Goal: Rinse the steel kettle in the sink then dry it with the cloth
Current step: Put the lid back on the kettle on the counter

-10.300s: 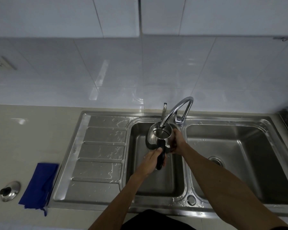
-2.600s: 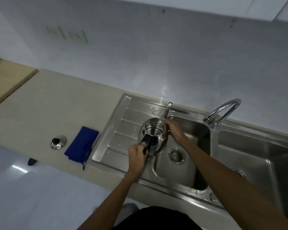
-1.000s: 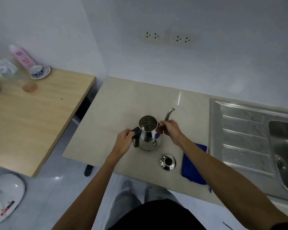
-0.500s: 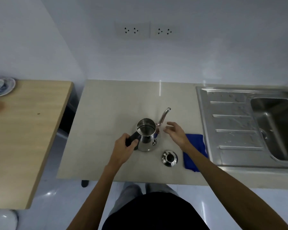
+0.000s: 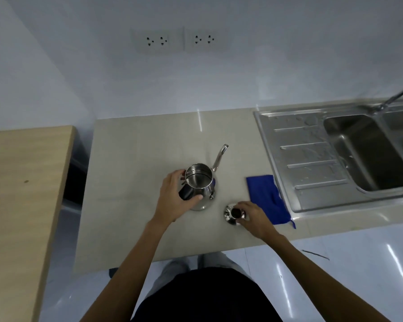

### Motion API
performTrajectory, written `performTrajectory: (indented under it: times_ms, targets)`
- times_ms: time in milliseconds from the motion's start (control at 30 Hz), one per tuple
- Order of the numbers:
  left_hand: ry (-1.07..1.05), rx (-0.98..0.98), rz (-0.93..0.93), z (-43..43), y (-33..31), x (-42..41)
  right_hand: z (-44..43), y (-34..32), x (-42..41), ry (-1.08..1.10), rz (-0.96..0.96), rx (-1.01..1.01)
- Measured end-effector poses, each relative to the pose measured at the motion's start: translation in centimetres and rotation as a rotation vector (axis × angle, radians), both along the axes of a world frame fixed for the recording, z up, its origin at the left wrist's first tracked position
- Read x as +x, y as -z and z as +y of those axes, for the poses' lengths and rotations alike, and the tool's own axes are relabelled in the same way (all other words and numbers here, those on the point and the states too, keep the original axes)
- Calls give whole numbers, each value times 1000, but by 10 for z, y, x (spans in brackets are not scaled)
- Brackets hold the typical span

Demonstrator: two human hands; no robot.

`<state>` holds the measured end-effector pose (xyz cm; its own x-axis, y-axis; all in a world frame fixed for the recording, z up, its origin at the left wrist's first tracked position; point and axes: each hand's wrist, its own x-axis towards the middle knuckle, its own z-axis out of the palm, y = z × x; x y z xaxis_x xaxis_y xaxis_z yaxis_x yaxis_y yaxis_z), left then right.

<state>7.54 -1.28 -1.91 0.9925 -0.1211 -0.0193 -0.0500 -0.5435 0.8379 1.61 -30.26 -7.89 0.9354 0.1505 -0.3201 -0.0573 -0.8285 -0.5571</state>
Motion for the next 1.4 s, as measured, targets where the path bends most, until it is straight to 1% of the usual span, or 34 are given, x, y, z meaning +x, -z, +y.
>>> performTrajectory:
  times_ms: [233,333,400,500,567,700,800,1100,1400]
  targets:
    - [1,-23,-53,3,2,3,11,-5,-1,39,-122,-1]
    - [-1,-40,-63,1,2,1,15,-36,15,164,-180,48]
    - [-6,-52,-60,0,2,0,23,-67,31,237,-272,115]
    - [-12,-56,-52,1,3,-1,45,-110,57,183,-419,189]
    - [-10,-58,-56,1,5,-1,65,-128,72,95,-447,199]
    - [-15,-86,-54,0,5,-2,100,-140,89,-136,-444,148]
    - [-33,-111,-46,0,5,-2,111,-136,92,-209,-428,71]
    - [-55,-178,-26,-2,17,-3,113,-133,91,-203,-373,-5]
    - [-96,-219,-50,-4,19,-3,121,-139,97,-134,-301,-119]
